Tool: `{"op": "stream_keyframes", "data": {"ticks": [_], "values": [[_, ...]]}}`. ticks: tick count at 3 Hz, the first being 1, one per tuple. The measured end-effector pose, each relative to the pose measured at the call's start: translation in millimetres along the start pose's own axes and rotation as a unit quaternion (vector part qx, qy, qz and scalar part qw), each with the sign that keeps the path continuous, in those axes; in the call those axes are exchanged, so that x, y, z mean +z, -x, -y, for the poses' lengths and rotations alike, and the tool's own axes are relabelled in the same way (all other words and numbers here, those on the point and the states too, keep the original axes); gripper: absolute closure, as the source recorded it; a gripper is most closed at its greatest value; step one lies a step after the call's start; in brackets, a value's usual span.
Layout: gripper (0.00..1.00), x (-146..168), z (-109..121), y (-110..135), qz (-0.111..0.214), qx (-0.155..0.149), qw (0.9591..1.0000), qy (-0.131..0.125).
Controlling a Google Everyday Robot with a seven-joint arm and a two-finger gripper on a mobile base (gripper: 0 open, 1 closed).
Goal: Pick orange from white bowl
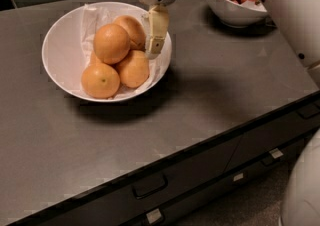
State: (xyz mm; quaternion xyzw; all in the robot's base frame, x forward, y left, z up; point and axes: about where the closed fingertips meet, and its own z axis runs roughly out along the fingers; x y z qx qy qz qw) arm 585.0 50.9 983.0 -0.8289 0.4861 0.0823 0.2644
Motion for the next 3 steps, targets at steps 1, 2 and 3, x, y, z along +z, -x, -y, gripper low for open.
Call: {"op": "stream_keyframes", "data": {"ticks": [1, 2, 3], "values": [[0.15, 10.5, -1.7, 5.5, 0.004, -0.005, 0.9998, 0.018], [0.25, 19.1, -1.8, 6.9, 0.011, -0.007, 0.9995, 0.029], [0.25, 28.5, 1.0, 6.0, 0.023, -0.01, 0.999, 0.037]]}}
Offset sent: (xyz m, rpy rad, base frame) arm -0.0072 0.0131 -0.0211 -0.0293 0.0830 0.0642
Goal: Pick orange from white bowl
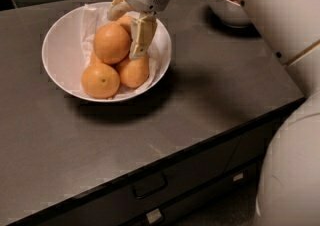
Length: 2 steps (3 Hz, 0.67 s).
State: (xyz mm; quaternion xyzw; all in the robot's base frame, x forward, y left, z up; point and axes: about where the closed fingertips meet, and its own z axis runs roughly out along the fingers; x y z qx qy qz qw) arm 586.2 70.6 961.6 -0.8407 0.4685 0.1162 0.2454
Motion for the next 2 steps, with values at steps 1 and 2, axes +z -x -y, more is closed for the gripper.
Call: {"op": "stream_keyframes", "data": {"ticks": [1, 2], "values": [[0.24, 8.2, 6.6, 1.2, 0.008, -0.007, 0.9999, 0.008], [0.24, 15.8, 12.9, 3.8, 0.016, -0.014, 0.9997, 0.015]]}}
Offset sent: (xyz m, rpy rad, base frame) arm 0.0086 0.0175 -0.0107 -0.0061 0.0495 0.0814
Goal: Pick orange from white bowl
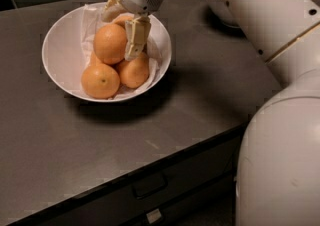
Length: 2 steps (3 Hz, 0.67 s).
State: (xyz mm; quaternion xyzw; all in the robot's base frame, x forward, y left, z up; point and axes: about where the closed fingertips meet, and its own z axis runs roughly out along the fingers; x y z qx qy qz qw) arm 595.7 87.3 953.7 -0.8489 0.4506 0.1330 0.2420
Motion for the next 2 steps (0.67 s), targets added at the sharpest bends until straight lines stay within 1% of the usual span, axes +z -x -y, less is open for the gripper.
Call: {"op": "stream_keyframes", "data": {"ticks": [2], "values": [[0.24, 8.8, 7.2, 9.0, 0.009, -0.013, 0.9998, 0.007]]}}
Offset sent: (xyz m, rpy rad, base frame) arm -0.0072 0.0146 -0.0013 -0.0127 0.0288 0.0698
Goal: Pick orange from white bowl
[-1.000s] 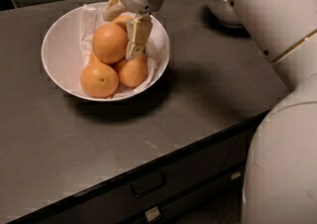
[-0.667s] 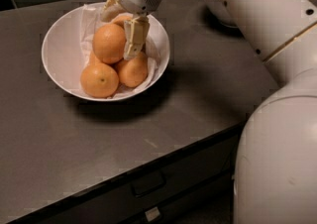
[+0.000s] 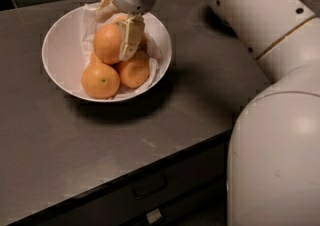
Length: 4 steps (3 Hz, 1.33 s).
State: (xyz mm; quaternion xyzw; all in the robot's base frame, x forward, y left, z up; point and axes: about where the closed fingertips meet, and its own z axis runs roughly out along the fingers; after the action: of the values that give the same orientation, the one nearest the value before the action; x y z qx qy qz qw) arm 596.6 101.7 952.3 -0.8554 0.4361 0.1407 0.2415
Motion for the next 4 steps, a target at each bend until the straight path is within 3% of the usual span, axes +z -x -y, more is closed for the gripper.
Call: {"op": "stream_keyframes", "data": {"ticks": [3, 4], "values": [[0.25, 14.3, 5.9, 12.1, 0.013, -0.014, 0.9998, 0.011], [0.4, 18.3, 3.9, 6.8, 0.017, -0.008, 0.9997, 0.014]]}}
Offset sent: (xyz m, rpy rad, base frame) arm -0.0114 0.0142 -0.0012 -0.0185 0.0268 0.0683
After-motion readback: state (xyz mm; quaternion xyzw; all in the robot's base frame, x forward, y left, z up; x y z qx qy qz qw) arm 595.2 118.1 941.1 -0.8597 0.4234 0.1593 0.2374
